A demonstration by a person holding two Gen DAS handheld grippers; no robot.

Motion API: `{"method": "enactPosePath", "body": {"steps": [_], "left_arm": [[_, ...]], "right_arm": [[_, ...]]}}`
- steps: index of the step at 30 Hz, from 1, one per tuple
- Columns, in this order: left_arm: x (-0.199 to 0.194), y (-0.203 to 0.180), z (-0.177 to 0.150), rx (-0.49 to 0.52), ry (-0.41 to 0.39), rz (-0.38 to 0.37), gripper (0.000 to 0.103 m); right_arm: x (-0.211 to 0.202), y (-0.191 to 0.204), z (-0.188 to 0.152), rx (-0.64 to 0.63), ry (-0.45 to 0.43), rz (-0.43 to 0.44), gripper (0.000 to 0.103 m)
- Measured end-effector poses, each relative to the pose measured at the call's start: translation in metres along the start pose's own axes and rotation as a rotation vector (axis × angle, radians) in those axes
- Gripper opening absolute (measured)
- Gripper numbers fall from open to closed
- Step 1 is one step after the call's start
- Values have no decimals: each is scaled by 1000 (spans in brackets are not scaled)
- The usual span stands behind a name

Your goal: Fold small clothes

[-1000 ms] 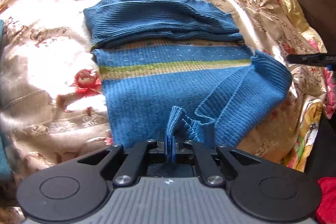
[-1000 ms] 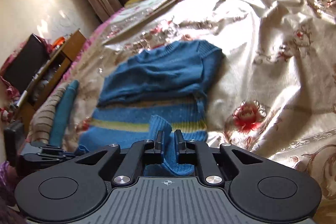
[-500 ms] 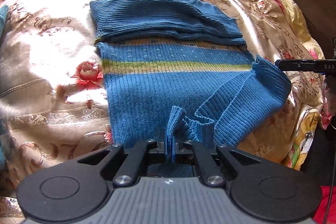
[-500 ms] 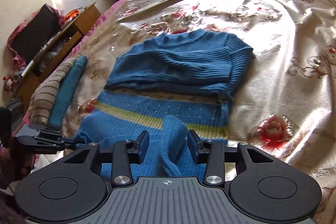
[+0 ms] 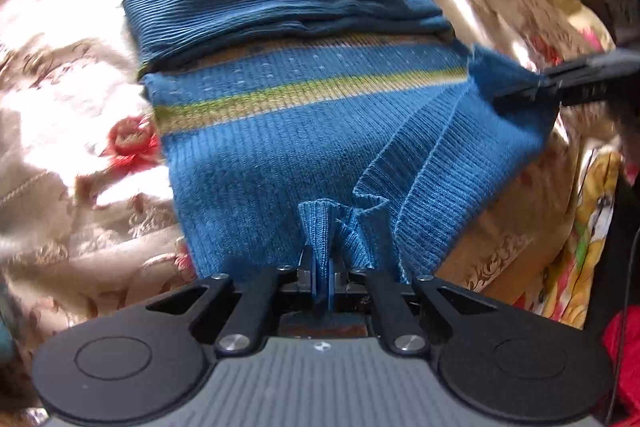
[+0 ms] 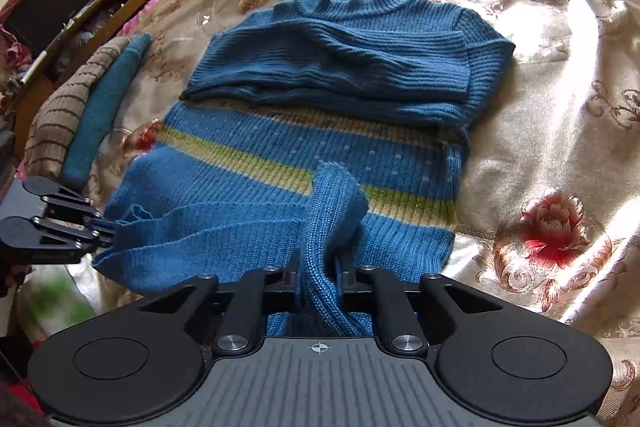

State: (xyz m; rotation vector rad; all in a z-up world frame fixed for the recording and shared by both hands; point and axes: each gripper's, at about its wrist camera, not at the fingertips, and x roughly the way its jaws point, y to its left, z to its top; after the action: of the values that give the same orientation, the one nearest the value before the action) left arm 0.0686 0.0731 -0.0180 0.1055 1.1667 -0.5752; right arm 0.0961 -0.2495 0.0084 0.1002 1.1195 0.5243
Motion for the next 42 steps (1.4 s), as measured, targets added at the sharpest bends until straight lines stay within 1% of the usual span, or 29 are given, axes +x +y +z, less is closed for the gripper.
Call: {"method": "enactPosePath", "body": {"steps": [4, 7, 9, 11, 15, 17, 19, 20, 22, 24, 25, 27, 28, 30, 33, 38, 40, 42], "left_arm": [[-5, 1, 3, 6, -15, -11, 10], [-19, 5, 11, -12, -72, -16, 10], [-34, 16, 21, -46, -139, -3, 10], [-55, 31, 36, -92, -229, 18, 10], [-89, 64, 70, -165, -412, 49, 10], [-91, 78, 85, -193, -476, 67, 10], [-77, 93, 98, -234, -509, 73, 10], [-64, 100, 108, -254, -516, 79, 10], [-35, 113, 120, -289, -510, 111, 10], [-4, 127, 127, -350, -462, 127, 10], [10, 132, 128, -369, -433, 145, 10], [30, 130, 130, -366, -389, 176, 10], [33, 127, 129, -355, -384, 181, 10], [30, 121, 132, -333, -391, 177, 10], [20, 122, 147, -310, -420, 184, 10], [15, 130, 164, -334, -469, 196, 10], [20, 133, 164, -346, -463, 211, 10], [29, 137, 158, -357, -444, 232, 10]], "right_arm": [[-14, -4, 2, 45, -58, 28, 8], [-30, -11, 8, 99, -130, 55, 7], [-43, -15, 17, 120, -188, 64, 7], [-59, -17, 29, 124, -268, 57, 7], [-91, -31, 62, 165, -465, 52, 7], [-94, -42, 76, 194, -554, 28, 7], [-83, -58, 89, 234, -607, -14, 7], [-70, -67, 95, 267, -614, -33, 7], [-36, -86, 106, 312, -591, -103, 7], [4, -103, 113, 347, -513, -176, 7], [23, -111, 110, 376, -460, -194, 7], [47, -116, 104, 399, -399, -211, 7], [53, -114, 102, 390, -390, -213, 7], [52, -108, 102, 354, -399, -215, 7], [41, -106, 110, 333, -424, -208, 7], [23, -109, 129, 350, -508, -208, 7], [26, -114, 130, 370, -514, -213, 7], [36, -116, 128, 367, -487, -231, 7]]}}
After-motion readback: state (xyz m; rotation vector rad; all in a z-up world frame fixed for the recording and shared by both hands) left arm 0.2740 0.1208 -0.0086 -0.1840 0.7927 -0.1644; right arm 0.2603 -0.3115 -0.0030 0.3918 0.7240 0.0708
